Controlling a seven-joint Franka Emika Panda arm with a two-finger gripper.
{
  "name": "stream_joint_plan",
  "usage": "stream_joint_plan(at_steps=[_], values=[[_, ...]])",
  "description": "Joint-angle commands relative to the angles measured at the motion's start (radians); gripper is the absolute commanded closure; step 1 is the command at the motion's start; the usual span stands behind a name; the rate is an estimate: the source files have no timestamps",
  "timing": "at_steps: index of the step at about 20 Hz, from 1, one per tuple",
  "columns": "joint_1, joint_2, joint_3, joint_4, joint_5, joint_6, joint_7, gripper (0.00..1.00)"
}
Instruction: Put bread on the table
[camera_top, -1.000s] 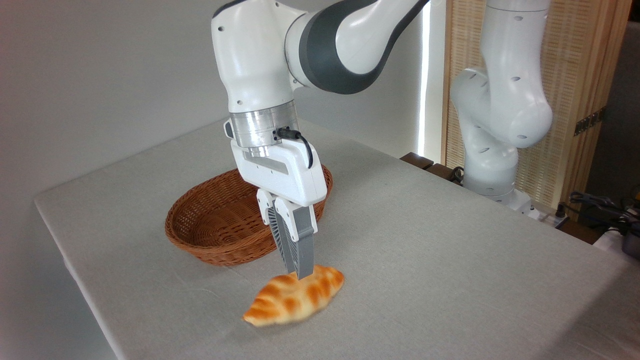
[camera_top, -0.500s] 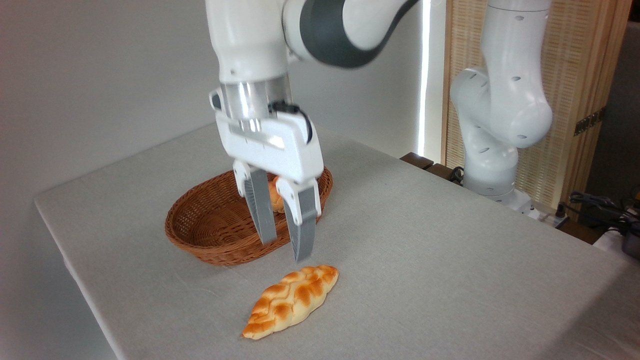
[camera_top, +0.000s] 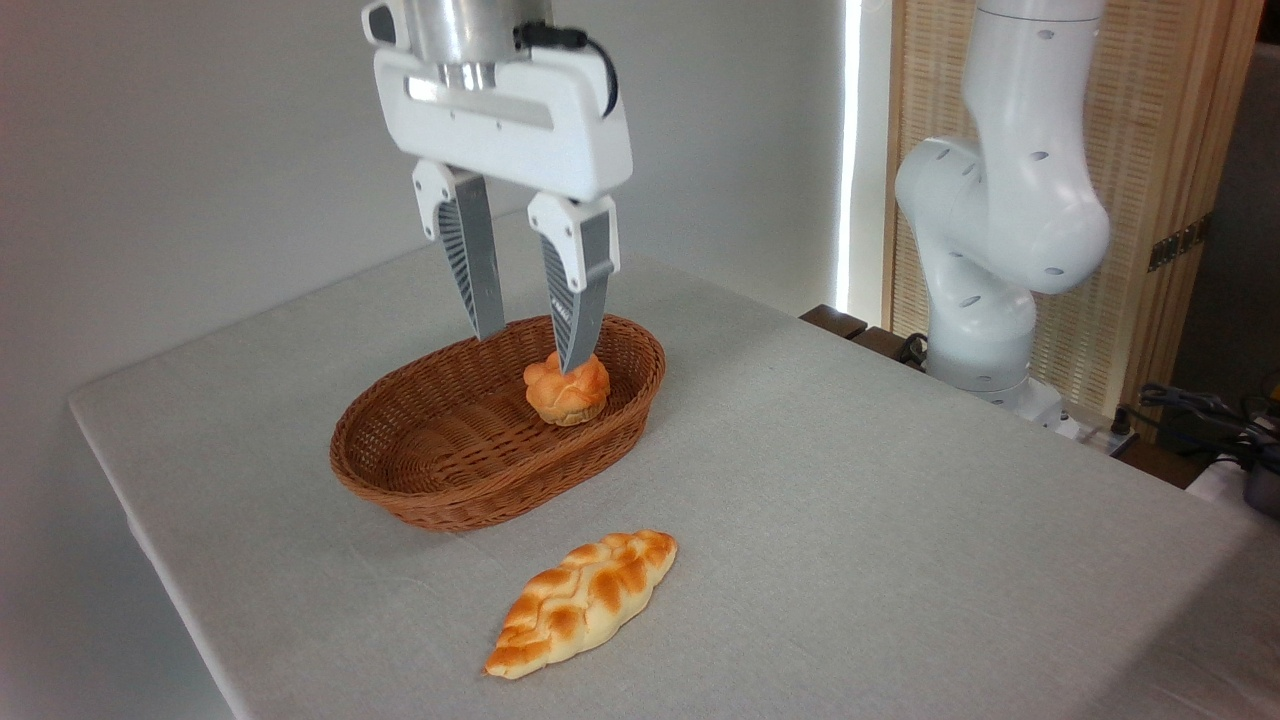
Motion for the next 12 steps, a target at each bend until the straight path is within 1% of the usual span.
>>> stream_joint_plan(at_steps=[1,2,3,6,11,12], values=[[0.156,0.031,-0.101,0.067,-0.062,-0.062,0.006,0.0],[0.196,0.039,-0.144,0.068,-0.054,-0.065,0.007,0.0],[0.21,0.046,-0.16,0.068,-0.045,-0.065,0.012,0.0],[0.213,0.065,-0.154,0.067,-0.022,-0.064,0.061,0.0],[0.211,0.074,-0.158,0.068,-0.019,-0.065,0.069,0.0],[0.205,0.076,-0.16,0.067,-0.016,-0.062,0.069,0.0]])
